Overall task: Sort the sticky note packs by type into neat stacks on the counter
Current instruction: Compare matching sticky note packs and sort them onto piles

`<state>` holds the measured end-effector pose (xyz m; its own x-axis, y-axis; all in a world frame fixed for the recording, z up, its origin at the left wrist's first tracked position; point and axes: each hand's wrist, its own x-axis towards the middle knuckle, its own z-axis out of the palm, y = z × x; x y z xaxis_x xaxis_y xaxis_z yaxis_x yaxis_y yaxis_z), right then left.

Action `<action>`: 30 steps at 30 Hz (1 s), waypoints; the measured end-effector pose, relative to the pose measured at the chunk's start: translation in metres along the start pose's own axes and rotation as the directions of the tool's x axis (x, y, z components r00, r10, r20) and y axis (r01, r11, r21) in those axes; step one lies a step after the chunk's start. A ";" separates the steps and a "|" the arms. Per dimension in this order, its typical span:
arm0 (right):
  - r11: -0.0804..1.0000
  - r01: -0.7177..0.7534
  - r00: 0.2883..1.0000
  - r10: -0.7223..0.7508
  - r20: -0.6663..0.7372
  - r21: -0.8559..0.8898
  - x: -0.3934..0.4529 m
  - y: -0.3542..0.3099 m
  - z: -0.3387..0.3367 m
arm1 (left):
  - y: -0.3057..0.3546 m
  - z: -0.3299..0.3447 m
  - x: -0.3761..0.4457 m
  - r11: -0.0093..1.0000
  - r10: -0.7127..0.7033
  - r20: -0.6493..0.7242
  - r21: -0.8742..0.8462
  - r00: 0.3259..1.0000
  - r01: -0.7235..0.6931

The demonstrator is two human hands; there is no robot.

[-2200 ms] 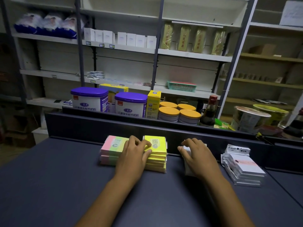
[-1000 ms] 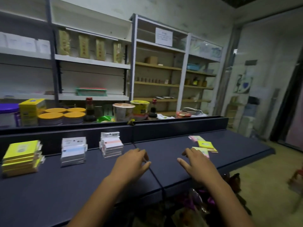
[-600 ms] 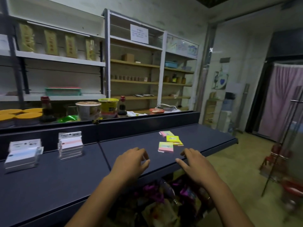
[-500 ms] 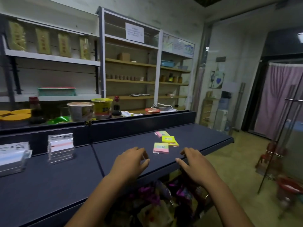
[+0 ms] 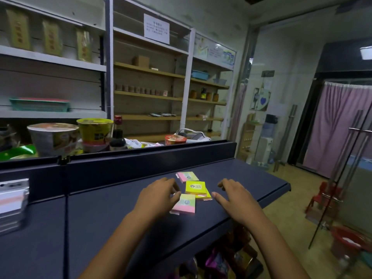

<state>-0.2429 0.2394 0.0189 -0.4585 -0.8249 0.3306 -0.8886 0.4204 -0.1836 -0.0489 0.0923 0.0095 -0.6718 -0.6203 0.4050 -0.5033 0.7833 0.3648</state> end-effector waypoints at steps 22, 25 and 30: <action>0.936 0.280 0.954 -0.296 0.046 0.212 0.217 0.083 0.095 | -0.023 0.105 0.158 0.944 -0.327 -0.032 0.046 0.945 0.328; 0.916 0.311 0.942 -0.333 0.047 0.252 0.237 0.089 0.104 | -0.025 0.118 0.171 0.921 -0.386 0.007 0.068 0.923 0.384; 0.885 0.353 0.926 -0.378 0.026 0.303 0.258 0.090 0.119 | -0.036 0.128 0.185 0.894 -0.446 0.108 0.027 0.888 0.446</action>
<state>-0.4400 0.0195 -0.0228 -0.0884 -0.9322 0.3510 -0.9446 -0.0334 -0.3265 -0.2248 -0.0450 -0.0357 -0.4305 -0.8963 0.1067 -0.7648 0.4250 0.4842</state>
